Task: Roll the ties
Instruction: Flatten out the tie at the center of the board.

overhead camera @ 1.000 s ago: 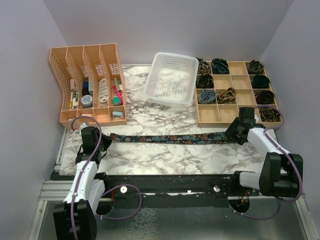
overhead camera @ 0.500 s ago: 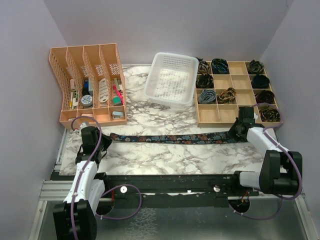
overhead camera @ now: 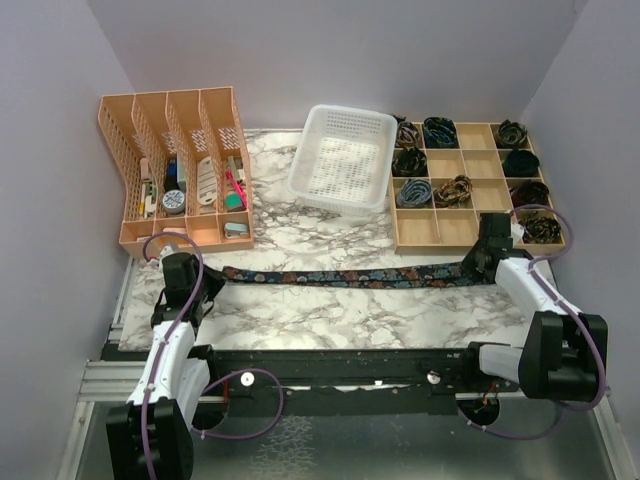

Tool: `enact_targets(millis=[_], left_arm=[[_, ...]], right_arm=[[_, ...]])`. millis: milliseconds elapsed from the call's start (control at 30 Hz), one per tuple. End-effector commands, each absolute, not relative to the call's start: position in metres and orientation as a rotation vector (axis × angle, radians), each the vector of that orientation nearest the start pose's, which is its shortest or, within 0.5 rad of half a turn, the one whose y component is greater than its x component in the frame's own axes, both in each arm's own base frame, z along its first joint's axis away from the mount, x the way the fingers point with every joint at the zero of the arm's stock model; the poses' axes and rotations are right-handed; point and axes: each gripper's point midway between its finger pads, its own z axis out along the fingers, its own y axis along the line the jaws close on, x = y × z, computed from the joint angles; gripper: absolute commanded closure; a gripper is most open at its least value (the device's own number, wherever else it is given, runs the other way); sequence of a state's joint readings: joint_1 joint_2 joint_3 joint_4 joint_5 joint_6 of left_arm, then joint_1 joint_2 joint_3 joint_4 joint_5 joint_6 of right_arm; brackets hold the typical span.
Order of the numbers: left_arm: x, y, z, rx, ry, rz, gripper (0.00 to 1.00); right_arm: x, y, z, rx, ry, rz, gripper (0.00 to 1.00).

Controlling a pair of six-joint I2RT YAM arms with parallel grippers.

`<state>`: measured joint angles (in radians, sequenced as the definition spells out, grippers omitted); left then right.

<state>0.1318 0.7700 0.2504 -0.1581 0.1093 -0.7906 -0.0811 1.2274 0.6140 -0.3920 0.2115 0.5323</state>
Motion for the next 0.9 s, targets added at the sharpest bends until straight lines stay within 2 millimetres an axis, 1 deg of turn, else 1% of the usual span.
enact_targets(millis=[0,33,167,367,467,600,700,867], left_arm=[[0.252,-0.016,0.052,-0.964,2.066,-0.488,0.77],[0.251,-0.017,0.052,-0.965,2.067,-0.489,0.75],[0.251,-0.017,0.050,-0.971,2.071,-0.490,0.72],[0.252,-0.019,0.051,-0.964,2.063,-0.510,0.66],[0.252,-0.021,0.050,-0.953,2.061,-0.521,0.62],[0.253,-0.028,0.050,-0.917,2.053,-0.571,0.58],[0.253,-0.030,0.047,-0.908,2.053,-0.592,0.57],[0.254,-0.033,0.041,-0.894,2.050,-0.612,0.57]], right_arm=[[0.261,-0.057,0.044,0.916,2.357,-0.225,1.00],[0.260,-0.058,0.043,0.929,2.355,-0.234,1.00],[0.258,-0.064,0.042,0.966,2.339,-0.273,0.99],[0.254,-0.062,0.037,0.992,2.359,-0.269,0.98],[0.251,-0.065,0.038,1.023,2.343,-0.292,0.96],[0.249,-0.071,0.042,1.057,2.316,-0.329,0.95],[0.246,-0.075,0.044,1.085,2.290,-0.341,0.94],[0.245,-0.076,0.043,1.105,2.285,-0.336,0.94]])
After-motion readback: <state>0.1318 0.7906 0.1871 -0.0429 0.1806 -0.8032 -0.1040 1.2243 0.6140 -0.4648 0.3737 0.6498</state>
